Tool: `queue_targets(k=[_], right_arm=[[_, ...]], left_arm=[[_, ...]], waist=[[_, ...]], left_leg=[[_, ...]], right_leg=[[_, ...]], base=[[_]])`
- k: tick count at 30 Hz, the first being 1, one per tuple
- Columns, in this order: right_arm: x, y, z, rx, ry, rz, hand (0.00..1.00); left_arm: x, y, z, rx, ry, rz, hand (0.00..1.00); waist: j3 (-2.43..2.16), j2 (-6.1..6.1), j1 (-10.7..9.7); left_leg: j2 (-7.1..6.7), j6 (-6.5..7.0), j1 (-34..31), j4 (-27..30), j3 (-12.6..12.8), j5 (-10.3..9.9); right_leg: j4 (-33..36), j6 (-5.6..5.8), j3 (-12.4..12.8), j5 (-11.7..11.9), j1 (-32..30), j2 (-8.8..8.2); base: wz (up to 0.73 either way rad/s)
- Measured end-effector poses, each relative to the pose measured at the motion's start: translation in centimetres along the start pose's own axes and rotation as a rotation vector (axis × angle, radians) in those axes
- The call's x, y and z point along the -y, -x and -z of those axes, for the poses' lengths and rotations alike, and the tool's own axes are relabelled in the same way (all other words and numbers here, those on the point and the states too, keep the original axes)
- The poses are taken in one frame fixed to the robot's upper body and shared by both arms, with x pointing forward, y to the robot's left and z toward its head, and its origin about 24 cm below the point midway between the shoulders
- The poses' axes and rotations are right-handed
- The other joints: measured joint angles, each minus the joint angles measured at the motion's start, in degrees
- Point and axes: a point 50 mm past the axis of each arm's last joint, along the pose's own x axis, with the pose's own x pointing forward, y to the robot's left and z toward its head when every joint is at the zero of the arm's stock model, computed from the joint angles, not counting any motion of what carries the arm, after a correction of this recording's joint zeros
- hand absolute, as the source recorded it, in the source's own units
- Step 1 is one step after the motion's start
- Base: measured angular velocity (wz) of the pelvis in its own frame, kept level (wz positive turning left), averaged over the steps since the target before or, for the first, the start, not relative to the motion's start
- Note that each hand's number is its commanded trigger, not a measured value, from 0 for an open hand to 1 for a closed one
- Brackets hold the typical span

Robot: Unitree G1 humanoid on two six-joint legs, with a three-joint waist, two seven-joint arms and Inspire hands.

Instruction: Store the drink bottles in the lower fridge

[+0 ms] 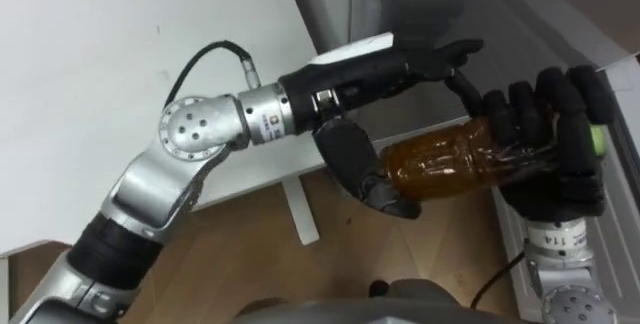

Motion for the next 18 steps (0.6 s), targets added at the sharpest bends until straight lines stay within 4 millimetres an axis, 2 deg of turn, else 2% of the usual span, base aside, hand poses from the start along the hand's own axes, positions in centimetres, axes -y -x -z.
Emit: queue_targets(k=[3,5,8,12,14,16,18], right_arm=[[0.0,0.2,0.1,-0.026,-0.046,0.005,1.0],[0.2,1.3,1.3,-0.174,-0.088,0.054,1.0],[0.2,2.1,3.6,-0.389,-0.139,0.104,1.0],[0.3,2.3,4.6,-0.504,-0.132,0.138,1.0],[0.5,2.3,4.6,-0.539,-0.109,0.16,1.0],[0.6,2.5,4.6,-0.58,-0.083,0.171,1.0],[0.8,3.1,4.0,-0.608,-0.061,0.208,1.0]], left_arm=[[-0.6,0.4,-1.9,0.127,0.043,-0.021,0.0],[-1.5,1.5,-5.5,0.388,0.078,-0.091,0.0],[-2.3,3.2,-8.1,0.643,0.137,-0.159,0.0],[-2.6,4.4,-8.2,0.714,0.202,-0.198,0.0],[-2.9,5.0,-8.4,0.734,0.197,-0.221,0.0],[-3.2,5.8,-8.4,0.742,0.193,-0.256,0.0],[-4.2,7.7,-8.5,0.755,0.163,-0.352,0.0]], waist=[[0.11,-0.17,0.7],[0.13,-0.22,0.9],[0.26,-0.42,1.7],[0.33,-0.86,3.0],[0.55,-1.58,3.7],[0.35,-2.08,3.8],[0.25,-2.4,4.9]], left_leg=[[0.07,-0.03,0.4,-0.2,-0.2,-0.1],[-0.03,-0.06,0.8,-0.6,-0.3,-0.1],[-0.23,-0.27,2.8,-2.1,0.0,0.1],[-0.36,-0.34,4.5,-2.8,-0.1,0.0],[-0.33,-0.36,4.6,-2.9,-0.4,0.0],[-0.31,-0.4,4.4,-2.9,-0.8,0.0],[-0.25,-0.49,4.4,-2.9,-0.9,-0.1]], right_leg=[[-0.1,0.05,-0.2,-0.3,0.6,0.03],[-0.1,0.07,-0.2,-0.4,0.8,0.05],[0.0,0.0,0.0,-0.8,1.8,0.01],[0.0,0.06,-0.2,-1.5,2.9,-0.03],[-0.1,0.06,-0.4,-1.6,3.1,-0.04],[-0.5,0.05,-1.1,-1.6,3.4,-0.16],[-1.0,0.05,-1.4,-1.6,3.6,-0.17]], base=[[0.07],[0.0],[-0.09],[0.03],[0.1],[0.12],[0.0]])
